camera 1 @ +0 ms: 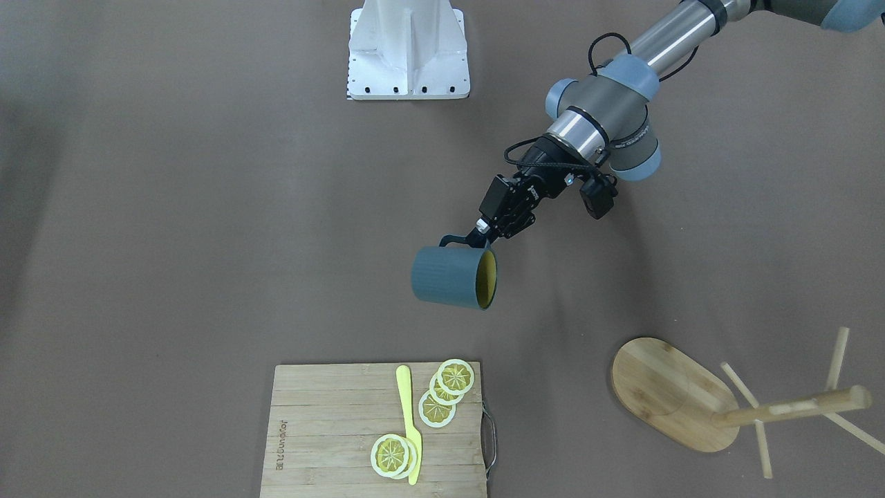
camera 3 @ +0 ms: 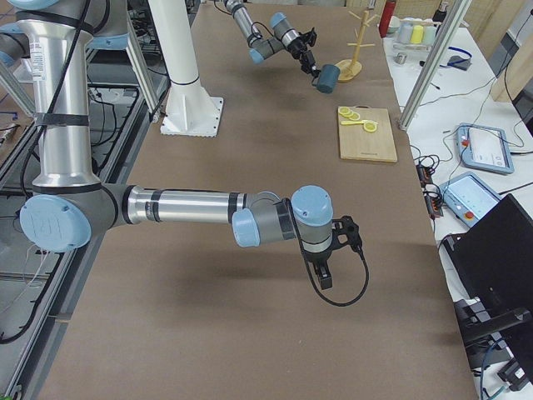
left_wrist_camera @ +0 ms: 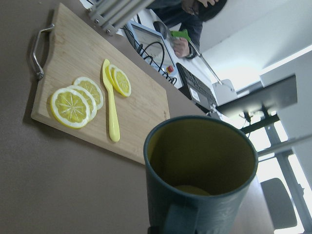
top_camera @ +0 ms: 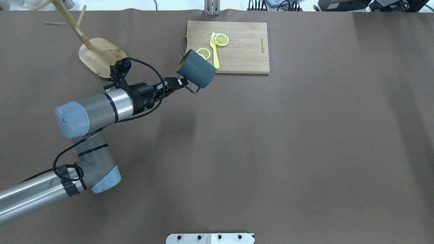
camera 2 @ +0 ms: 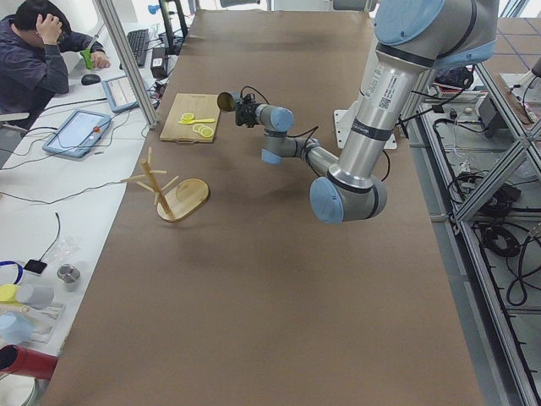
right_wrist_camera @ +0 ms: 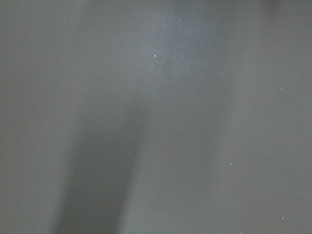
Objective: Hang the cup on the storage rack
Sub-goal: 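Lift the mug with the left gripper and carry it to the wooden rack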
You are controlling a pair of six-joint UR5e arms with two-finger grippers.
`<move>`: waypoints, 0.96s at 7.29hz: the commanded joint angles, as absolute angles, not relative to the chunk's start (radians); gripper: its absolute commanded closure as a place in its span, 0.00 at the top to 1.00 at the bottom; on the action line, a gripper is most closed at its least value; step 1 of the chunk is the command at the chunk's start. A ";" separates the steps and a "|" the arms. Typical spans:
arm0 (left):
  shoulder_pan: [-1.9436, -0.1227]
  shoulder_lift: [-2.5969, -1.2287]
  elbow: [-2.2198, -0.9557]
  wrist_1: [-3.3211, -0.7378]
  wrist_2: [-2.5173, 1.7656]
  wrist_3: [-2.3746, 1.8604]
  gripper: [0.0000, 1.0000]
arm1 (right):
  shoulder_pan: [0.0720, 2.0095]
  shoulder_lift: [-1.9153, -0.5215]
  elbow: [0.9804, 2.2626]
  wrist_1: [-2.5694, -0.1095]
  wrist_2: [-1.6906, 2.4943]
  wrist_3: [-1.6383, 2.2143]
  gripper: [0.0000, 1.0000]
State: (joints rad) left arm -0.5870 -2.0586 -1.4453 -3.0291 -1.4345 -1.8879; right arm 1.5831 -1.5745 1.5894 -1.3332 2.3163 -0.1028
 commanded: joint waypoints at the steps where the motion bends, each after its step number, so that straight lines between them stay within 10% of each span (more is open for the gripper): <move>1: -0.642 -2.075 -1.443 -3.037 -1.367 -2.220 0.00 | 1.583 -1.575 1.591 -1.330 2.316 -0.103 1.00; 7: -0.885 -2.132 -1.295 -3.031 -1.377 -2.776 0.00 | 1.583 -1.578 1.589 -1.318 2.316 -0.103 1.00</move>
State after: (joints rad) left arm -0.8416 -2.1183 -1.3252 -3.0322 -1.3703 -2.7081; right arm 1.5831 -1.5780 1.5894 -1.3189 2.3163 -0.1028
